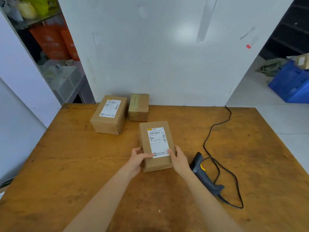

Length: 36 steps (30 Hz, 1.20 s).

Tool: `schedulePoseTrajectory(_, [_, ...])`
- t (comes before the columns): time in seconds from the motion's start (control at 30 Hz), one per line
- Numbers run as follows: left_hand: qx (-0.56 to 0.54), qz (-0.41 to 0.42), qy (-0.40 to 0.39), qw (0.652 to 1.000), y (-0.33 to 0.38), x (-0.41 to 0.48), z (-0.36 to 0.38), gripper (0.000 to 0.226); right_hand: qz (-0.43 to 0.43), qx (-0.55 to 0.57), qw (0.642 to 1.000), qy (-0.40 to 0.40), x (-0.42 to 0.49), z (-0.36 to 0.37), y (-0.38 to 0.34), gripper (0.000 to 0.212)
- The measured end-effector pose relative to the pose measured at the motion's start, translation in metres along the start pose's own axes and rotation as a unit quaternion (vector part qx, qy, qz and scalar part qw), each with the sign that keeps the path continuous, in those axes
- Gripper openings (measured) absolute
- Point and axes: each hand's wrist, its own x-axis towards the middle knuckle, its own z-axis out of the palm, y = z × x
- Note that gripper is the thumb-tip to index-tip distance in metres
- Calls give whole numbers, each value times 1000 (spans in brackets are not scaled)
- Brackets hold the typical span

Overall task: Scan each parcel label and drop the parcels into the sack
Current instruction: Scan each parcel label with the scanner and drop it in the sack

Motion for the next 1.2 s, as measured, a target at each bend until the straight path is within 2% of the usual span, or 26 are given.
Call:
schedulePoseTrajectory(0.13, [-2, -9, -29, 1000, 3, 6, -3, 83, 4, 45, 999, 15, -8, -4, 8, 49])
schedulePoseTrajectory(0.27, [5, -43, -69, 997, 3, 13, -7, 116, -4, 50, 999, 8, -16, -10, 11, 46])
schedulePoseTrajectory(0.33, [22, -56, -90, 994, 2, 16, -7, 120, -10, 40, 999, 24, -20, -18, 13, 41])
schedulePoseTrajectory(0.4, [41, -60, -107, 992, 5, 19, -6, 116, -36, 32, 994, 103, -25, -27, 15, 34])
schedulePoseTrajectory(0.47, [53, -64, -120, 989, 8, 21, -5, 111, -42, 15, 973, 225, -33, -38, 20, 30])
schedulePoseTrajectory(0.53, [61, -60, -130, 988, 10, 21, -5, 111, -8, -23, 950, 312, -39, -48, 32, 33])
schedulePoseTrajectory(0.57, [64, -56, -132, 988, 10, 21, -5, 115, 24, -61, 946, 317, -42, -52, 40, 36])
schedulePoseTrajectory(0.6, [65, -52, -132, 988, 9, 21, -4, 119, 67, -108, 948, 291, -44, -55, 49, 41])
schedulePoseTrajectory(0.67, [69, -46, -135, 987, 6, 22, -3, 125, 147, -206, 948, 191, -49, -57, 65, 55])
schedulePoseTrajectory(0.73, [71, -45, -137, 987, 4, 22, -2, 127, 161, -269, 940, 138, -51, -55, 77, 65])
schedulePoseTrajectory(0.93, [89, -63, -141, 984, 10, 23, -2, 142, 146, -363, 907, 153, -39, -53, 86, 57])
schedulePoseTrajectory(1.07, [87, -56, -136, 985, 15, 24, -4, 145, 112, -305, 936, 138, -38, -52, 81, 55])
schedulePoseTrajectory(1.13, [83, -46, -132, 987, 20, 25, -6, 142, 71, -210, 965, 140, -38, -51, 65, 54])
schedulePoseTrajectory(1.2, [79, -34, -134, 987, 27, 26, -6, 139, 30, -102, 984, 143, -41, -51, 40, 43])
